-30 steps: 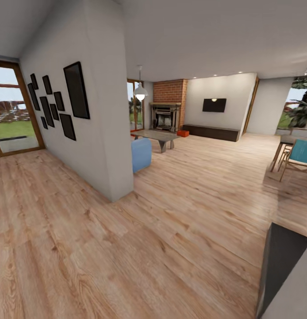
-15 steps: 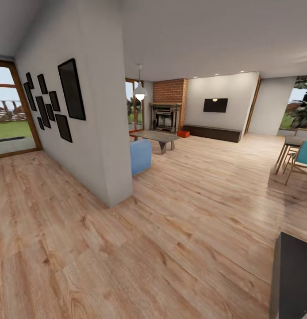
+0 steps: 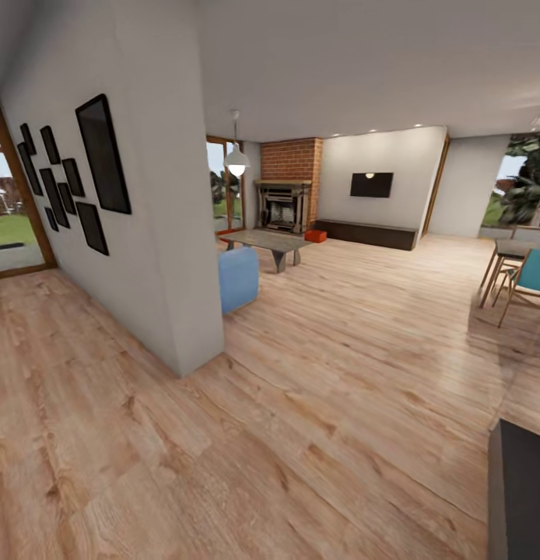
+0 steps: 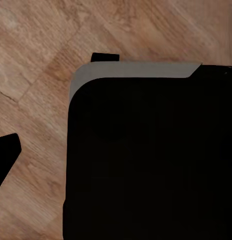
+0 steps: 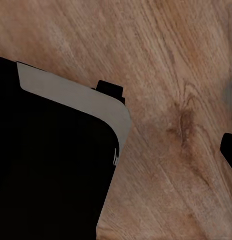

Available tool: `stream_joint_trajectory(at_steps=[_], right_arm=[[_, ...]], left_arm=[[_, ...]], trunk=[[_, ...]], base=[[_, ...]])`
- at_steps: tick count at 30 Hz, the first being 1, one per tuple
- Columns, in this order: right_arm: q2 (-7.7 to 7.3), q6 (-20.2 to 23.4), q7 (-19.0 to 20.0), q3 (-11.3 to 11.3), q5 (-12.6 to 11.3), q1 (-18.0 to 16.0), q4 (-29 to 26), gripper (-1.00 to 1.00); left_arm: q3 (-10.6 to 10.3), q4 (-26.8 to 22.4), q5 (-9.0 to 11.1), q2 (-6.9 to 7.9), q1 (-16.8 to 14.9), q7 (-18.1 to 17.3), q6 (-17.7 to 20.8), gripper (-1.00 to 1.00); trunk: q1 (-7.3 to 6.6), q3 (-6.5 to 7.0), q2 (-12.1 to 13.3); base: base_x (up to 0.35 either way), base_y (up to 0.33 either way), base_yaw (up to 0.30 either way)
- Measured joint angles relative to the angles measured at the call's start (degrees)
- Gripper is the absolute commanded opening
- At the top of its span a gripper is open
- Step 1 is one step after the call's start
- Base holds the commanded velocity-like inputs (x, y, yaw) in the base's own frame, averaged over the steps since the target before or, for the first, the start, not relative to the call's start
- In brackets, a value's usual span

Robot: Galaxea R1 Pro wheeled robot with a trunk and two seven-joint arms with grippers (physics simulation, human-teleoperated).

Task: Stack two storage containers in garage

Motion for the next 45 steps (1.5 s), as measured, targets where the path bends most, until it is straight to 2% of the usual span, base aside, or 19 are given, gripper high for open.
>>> stream_joint_trajectory(at_steps=[36, 45], right_arm=[[-0.04, 0.0, 0.0, 0.1, 0.0, 0.0, 0.0, 1.00], [-0.05, 0.0, 0.0, 0.1, 0.0, 0.0, 0.0, 1.00]], left_arm=[[0.0, 0.0, 0.0, 0.00, 0.0, 0.0, 0.0, 1.00], [0.0, 0.0, 0.0, 0.00, 0.0, 0.0, 0.0, 1.00]], trunk=[[0.00, 0.00, 0.0], [0.00, 0.00, 0.0]], base=[[0.321, 0.000, -0.239], [0.321, 0.000, -0.042]])
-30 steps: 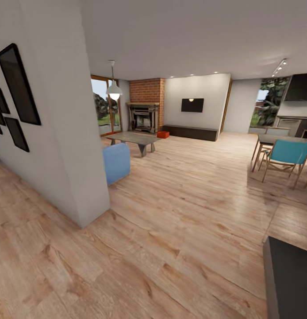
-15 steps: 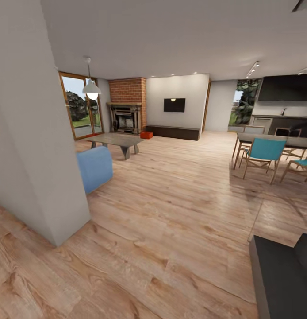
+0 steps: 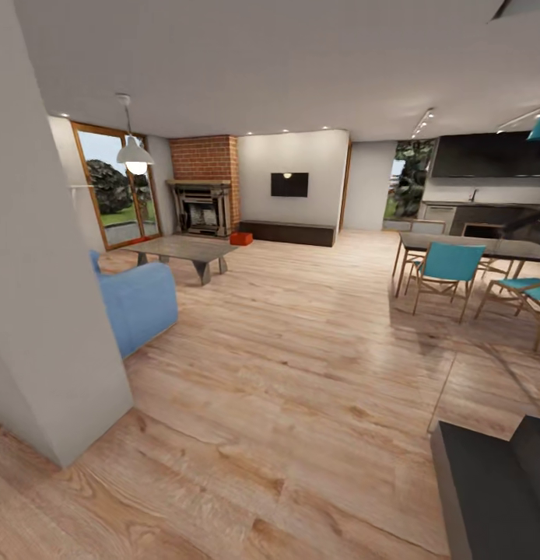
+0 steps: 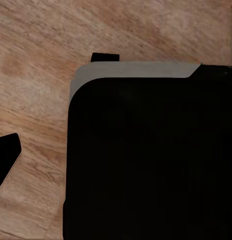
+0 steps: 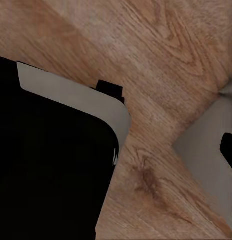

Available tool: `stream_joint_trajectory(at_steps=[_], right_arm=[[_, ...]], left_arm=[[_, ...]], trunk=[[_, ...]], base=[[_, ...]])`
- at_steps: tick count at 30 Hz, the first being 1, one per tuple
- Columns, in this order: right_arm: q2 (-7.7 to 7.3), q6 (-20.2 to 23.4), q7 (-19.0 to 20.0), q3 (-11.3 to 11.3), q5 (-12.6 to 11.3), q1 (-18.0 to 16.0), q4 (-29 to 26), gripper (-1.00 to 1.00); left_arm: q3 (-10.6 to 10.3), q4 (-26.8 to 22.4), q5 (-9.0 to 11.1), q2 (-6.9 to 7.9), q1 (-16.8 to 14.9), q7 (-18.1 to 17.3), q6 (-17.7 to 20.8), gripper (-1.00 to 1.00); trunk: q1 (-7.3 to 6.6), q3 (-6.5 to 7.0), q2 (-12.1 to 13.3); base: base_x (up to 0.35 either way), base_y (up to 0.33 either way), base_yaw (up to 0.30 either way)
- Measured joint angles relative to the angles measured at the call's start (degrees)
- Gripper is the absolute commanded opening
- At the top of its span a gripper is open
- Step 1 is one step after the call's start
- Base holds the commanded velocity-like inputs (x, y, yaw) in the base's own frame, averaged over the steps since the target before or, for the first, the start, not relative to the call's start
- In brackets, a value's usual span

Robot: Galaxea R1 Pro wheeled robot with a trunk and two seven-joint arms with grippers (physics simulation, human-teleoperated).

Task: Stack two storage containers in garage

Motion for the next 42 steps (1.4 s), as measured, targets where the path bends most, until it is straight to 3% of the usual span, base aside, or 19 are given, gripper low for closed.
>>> stream_joint_trajectory(at_steps=[42], right_arm=[[-0.05, 0.0, 0.0, -0.1, 0.1, 0.0, 0.0, 1.00]], left_arm=[[0.2, 0.0, 0.0, 0.00, 0.0, -0.1, -0.2, 1.00]], trunk=[[0.00, 0.00, 0.0]], base=[[0.321, 0.000, 0.000]])
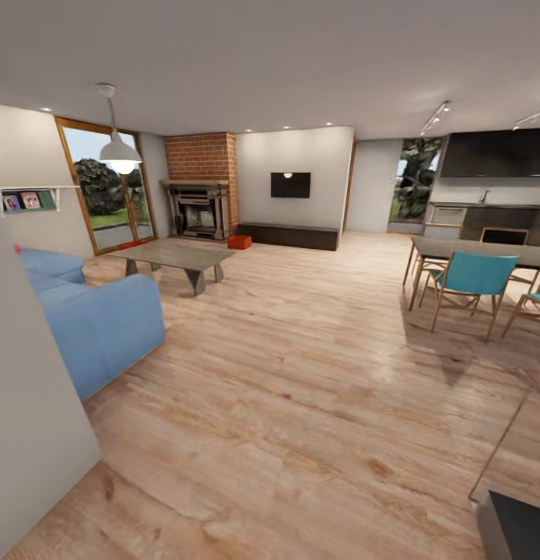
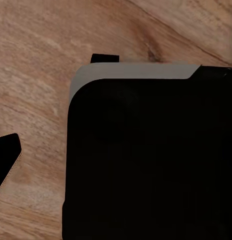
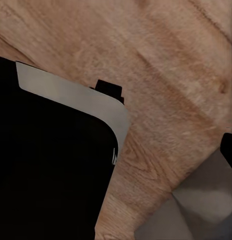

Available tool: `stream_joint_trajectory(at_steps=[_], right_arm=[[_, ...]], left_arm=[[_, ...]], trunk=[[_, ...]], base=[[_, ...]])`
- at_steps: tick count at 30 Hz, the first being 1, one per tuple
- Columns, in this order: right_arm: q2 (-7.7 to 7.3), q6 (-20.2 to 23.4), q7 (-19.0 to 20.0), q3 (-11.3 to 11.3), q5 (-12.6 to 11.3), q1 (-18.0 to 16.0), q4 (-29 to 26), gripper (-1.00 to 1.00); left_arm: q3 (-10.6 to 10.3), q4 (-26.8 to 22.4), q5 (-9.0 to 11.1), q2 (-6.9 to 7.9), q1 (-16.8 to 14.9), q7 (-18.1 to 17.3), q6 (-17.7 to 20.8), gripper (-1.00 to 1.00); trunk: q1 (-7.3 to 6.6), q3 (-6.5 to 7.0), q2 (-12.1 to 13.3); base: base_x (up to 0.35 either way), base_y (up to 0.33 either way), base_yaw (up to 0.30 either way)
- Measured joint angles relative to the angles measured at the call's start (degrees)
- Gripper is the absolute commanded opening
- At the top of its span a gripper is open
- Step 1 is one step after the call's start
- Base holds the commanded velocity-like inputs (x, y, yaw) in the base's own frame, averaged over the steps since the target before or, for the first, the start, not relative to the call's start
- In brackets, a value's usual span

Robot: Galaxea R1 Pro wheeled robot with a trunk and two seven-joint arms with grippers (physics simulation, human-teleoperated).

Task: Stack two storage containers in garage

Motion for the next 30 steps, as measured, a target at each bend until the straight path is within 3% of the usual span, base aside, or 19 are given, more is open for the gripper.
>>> stream_joint_trajectory(at_steps=[30], right_arm=[[-0.04, 0.1, 0.0, 0.0, 0.0, 0.0, 0.0, 1.00]], left_arm=[[0.0, 0.1, 0.0, -0.07, 0.0, 0.0, -0.1, 1.00]], trunk=[[0.00, 0.00, 0.0]], base=[[0.321, 0.000, 0.000]])
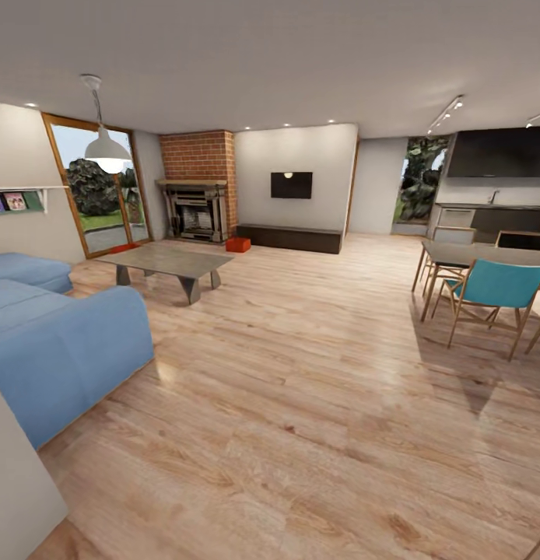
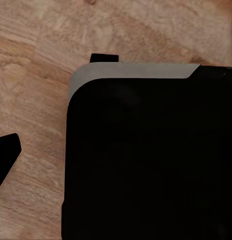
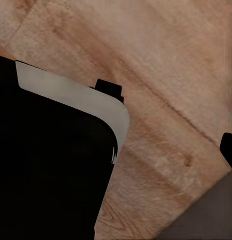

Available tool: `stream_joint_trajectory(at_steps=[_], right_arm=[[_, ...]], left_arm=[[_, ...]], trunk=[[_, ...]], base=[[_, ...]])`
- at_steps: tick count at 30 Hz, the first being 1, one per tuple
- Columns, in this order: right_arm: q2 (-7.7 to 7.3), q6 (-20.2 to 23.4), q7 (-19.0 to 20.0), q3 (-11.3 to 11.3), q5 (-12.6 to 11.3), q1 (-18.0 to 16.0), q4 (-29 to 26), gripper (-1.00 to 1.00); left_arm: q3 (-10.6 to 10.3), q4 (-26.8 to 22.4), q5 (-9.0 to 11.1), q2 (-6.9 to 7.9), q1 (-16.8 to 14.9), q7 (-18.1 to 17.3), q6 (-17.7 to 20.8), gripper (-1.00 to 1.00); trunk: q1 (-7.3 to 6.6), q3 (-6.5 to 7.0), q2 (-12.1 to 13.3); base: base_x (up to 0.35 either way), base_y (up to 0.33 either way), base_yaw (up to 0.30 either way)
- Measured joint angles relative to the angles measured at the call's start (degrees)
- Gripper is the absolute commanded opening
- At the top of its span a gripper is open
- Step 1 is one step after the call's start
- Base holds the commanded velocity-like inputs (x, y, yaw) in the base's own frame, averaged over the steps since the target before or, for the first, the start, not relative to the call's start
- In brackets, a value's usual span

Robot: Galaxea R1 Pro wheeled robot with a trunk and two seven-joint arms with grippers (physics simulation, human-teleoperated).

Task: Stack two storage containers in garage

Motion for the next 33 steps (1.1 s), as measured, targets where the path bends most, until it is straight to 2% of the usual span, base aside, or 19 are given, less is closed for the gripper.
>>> stream_joint_trajectory(at_steps=[9, 16, 33], right_arm=[[0.01, -0.1, -0.1, 0.6, 0.2, 0.0, 0.0, 1.00], [0.60, -0.1, -0.1, 0.6, 0.1, 0.0, 0.0, 1.00], [0.59, -0.1, -0.1, 0.7, 0.2, 0.0, 0.0, 1.00]], left_arm=[[0.0, 0.0, 0.0, -0.01, 0.0, 0.0, 0.0, 1.00], [0.0, 0.0, 0.0, -0.01, 0.0, 0.0, -0.1, 1.00], [-0.1, 0.0, -0.1, -0.02, 0.0, 0.0, -0.2, 1.00]], trunk=[[0.00, 0.00, 0.0], [0.00, 0.00, 0.0], [0.00, 0.00, 0.0]], base=[[0.321, 0.000, 0.000], [0.321, 0.000, 0.000], [0.321, 0.000, 0.000]])
